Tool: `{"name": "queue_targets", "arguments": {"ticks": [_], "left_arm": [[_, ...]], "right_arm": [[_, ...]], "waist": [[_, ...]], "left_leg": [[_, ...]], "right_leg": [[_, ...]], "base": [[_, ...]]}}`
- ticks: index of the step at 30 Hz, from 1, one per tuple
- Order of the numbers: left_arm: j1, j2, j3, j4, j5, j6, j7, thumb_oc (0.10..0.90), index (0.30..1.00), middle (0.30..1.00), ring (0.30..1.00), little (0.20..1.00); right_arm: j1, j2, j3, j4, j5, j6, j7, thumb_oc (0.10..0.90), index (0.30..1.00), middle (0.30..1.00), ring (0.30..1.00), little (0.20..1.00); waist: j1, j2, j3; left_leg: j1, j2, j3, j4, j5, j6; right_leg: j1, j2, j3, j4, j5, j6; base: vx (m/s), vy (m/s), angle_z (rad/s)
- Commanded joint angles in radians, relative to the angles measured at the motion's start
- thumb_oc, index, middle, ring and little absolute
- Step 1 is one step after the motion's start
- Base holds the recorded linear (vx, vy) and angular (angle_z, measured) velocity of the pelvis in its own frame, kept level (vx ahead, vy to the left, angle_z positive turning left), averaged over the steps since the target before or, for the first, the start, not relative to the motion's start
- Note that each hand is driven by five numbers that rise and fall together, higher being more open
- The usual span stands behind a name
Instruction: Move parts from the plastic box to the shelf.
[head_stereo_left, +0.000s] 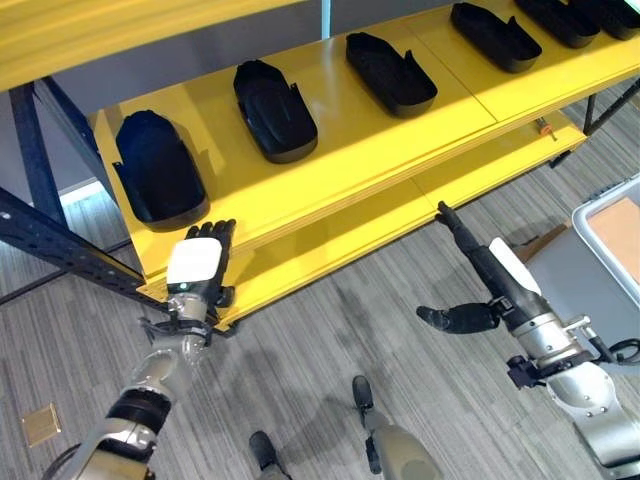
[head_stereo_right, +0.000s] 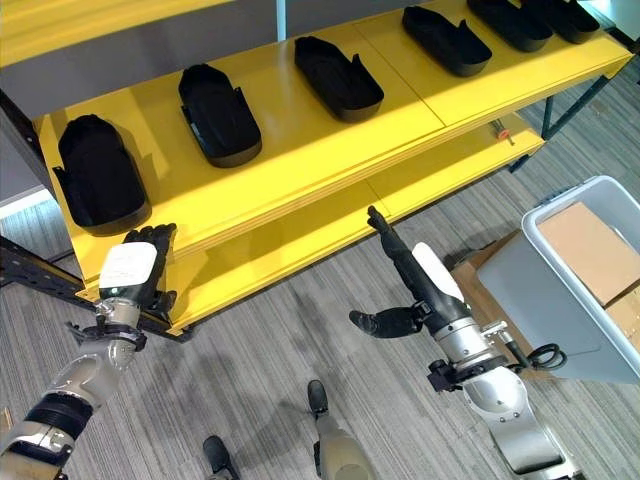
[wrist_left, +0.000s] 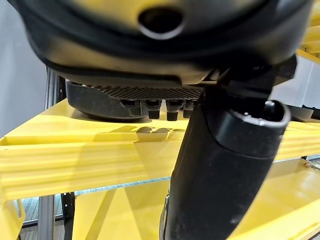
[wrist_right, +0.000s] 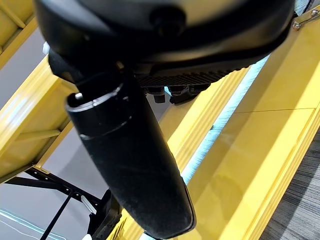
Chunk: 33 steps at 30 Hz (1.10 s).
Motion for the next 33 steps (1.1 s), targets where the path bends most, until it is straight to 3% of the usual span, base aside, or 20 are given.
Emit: {"name": "queue_targets", "arguments": {"ticks": [1,16,33], "left_arm": [[-0.076,0.067,0.079,-0.021,-0.036,-0.011,0.032,0.900,1.000,1.000,1.000,1.000],[-0.055,0.077,0.104,-0.015,-0.045,-0.007,0.028,0.900,1.000,1.000,1.000,1.000],[-0.158,0.122,0.053,0.108,-0.074,0.005,0.017,0.900,1.000,1.000,1.000,1.000]], "right_arm": [[-0.066,-0.023,-0.026,-0.099,0.027,-0.091,-0.045,0.900,1.000,1.000,1.000,1.000],[-0.083,-0.022,-0.017,-0.094,0.021,-0.088,-0.040,0.900,1.000,1.000,1.000,1.000],[-0.092,-0.038,-0.016,-0.100,0.044,-0.095,-0.030,0.900,1.000,1.000,1.000,1.000]], "waist": [[0.012,-0.039,-0.027],[0.019,-0.039,-0.019],[0.015,-0.050,-0.009]], "left_leg": [[0.052,0.022,-0.055,-0.004,0.016,-0.006],[0.047,0.018,-0.061,-0.004,0.015,-0.004],[0.037,0.018,-0.055,-0.004,0.024,-0.006]], "right_leg": [[0.077,-0.037,-0.045,0.034,-0.113,0.052],[0.075,-0.039,-0.050,0.036,-0.114,0.052],[0.058,-0.039,-0.042,0.040,-0.108,0.057]], "base": [[0.00,0.000,0.00],[0.00,0.000,0.00],[0.00,0.000,0.00]]}}
